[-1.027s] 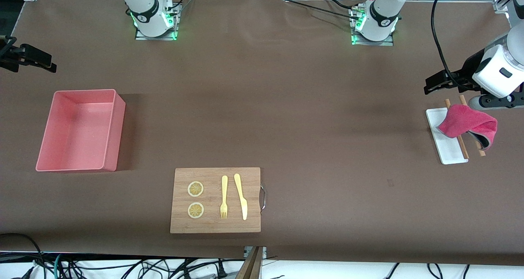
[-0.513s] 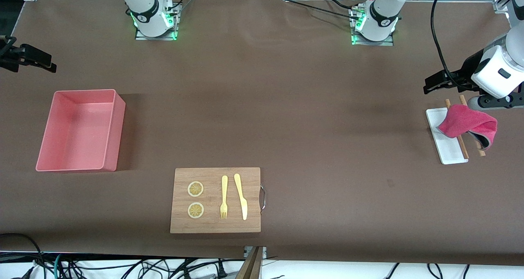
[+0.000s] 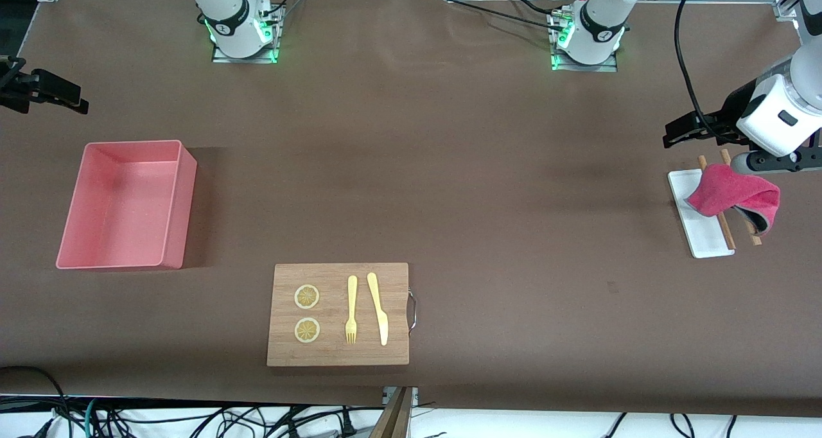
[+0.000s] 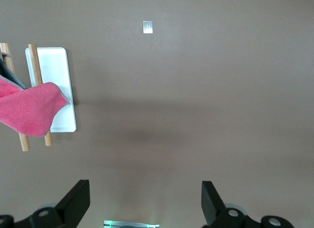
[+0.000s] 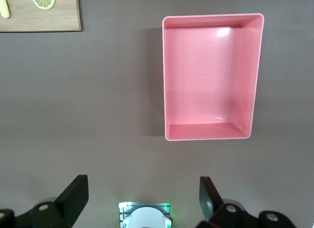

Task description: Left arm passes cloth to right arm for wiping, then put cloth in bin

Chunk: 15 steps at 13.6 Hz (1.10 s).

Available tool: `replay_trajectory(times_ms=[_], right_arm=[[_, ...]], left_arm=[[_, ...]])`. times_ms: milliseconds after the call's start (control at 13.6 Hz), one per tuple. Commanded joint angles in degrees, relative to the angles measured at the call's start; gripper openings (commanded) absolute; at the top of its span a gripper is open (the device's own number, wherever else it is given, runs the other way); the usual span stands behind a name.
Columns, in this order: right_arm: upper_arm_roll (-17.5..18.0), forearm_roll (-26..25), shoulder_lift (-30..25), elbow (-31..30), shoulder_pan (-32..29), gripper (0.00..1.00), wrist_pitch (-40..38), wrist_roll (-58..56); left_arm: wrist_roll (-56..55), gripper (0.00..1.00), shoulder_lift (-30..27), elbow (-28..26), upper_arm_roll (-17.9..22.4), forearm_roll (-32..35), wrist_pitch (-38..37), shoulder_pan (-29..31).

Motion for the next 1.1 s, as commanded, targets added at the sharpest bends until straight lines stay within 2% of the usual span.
replay_trajectory(times_ms=[0,220,367,513,660,880,1027], right_arm=[[0.40,0.94,0.14,0.50,-1.00,1.00,0.01,-0.90],[0.40,1.03,0.14,0.50,-1.00,1.00,0.01,-0.99],[0.40,0.94,0.14,0.50,-1.00,1.00,0.01,-0.90],[0.40,0.94,0.14,0.50,-1.00,1.00,0.01,-0.90],[0.40,0.94,0.14,0.50,-1.00,1.00,0.01,-0.90],[0.31,0.94,0.14,0.50,-1.00,1.00,0.01,-0.90],[0.31,0.94,0.14,0.50,-1.08,1.00,0.01,-0.99]], left_arm=[[1.09,1.00,1.54,0.49,0.37,1.19,0.07,1.21],[3.98,1.00,7.68,1.20,0.37,4.53,0.51,6.91],[7.06,1.00,11.46,1.90,0.37,8.99,4.88,9.55],[7.51,1.00,14.46,1.90,0.37,12.78,6.22,11.92],[7.68,1.00,17.53,1.99,0.37,14.29,6.84,14.82],[14.51,1.00,21.58,1.90,0.37,15.53,12.97,20.00],[16.21,1.00,24.04,1.99,0.37,15.61,15.10,21.43]])
